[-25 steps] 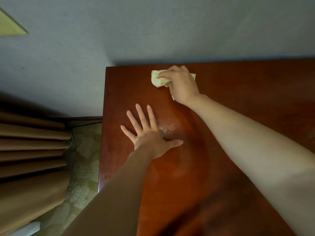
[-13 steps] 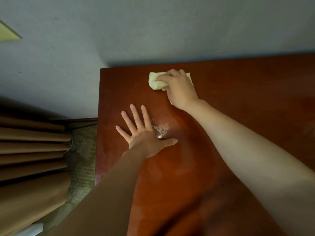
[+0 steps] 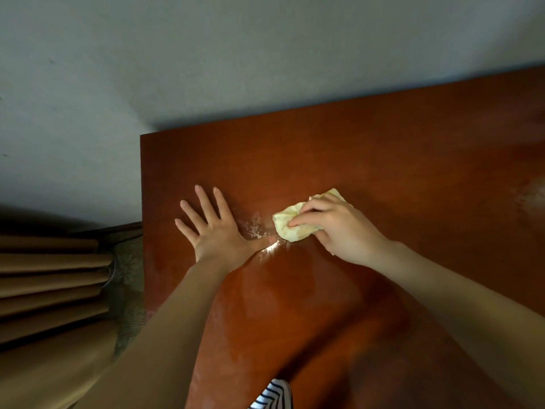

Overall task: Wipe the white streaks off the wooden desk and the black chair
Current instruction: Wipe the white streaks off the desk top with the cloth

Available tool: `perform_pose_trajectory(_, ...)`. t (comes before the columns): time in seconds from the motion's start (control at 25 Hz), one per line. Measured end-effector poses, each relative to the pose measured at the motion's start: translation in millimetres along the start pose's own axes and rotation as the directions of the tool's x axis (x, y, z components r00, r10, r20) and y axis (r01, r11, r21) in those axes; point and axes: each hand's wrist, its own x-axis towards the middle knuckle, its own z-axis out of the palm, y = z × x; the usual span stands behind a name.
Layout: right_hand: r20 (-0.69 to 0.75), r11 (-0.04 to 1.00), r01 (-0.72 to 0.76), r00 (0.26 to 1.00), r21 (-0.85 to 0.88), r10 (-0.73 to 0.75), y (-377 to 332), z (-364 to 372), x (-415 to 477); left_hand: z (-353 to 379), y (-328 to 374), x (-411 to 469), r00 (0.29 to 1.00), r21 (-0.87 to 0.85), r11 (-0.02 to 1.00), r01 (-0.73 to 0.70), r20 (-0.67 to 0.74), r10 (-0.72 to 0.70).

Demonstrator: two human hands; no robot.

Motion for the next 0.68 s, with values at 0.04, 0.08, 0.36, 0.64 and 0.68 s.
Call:
perform_pose_trajectory(0.04,0.0,1.0,-0.001,1.0,0.004,0.001,2.9,-1.8,3.1,-0.5,1.1,-0.4,0.999,0.018,0.999,-0.027,-0.029,0.027)
perform_pose_trajectory(0.08,-0.003,1.0,-0.011,1.0,0.006,0.011,5.6,-3.8,7.9,-0.8,3.2,-0.7,0.997,0.031,0.998,-0.059,-0.043,0.061)
perform_pose_trajectory(0.36,-0.164,0.965,-0.249,0.958,-0.08,0.234,48.8,-30.8,78.2,6.0,36.1,2.3,0.996,0.039,0.995,-0.09,0.027,0.089)
perform_pose_trajectory(0.64,-0.374,0.77,-0.627,0.746,-0.117,0.551,87.7,-53.0,133.2,7.5,36.2,4.0,0.996,0.083,0.993,-0.082,0.035,0.079)
perform_pose_trajectory(0.68,-0.402,0.744,-0.659,0.713,-0.106,0.574,85.5,-50.7,136.2,7.7,36.0,3.9,0.996,0.083,0.993,-0.085,0.031,0.083)
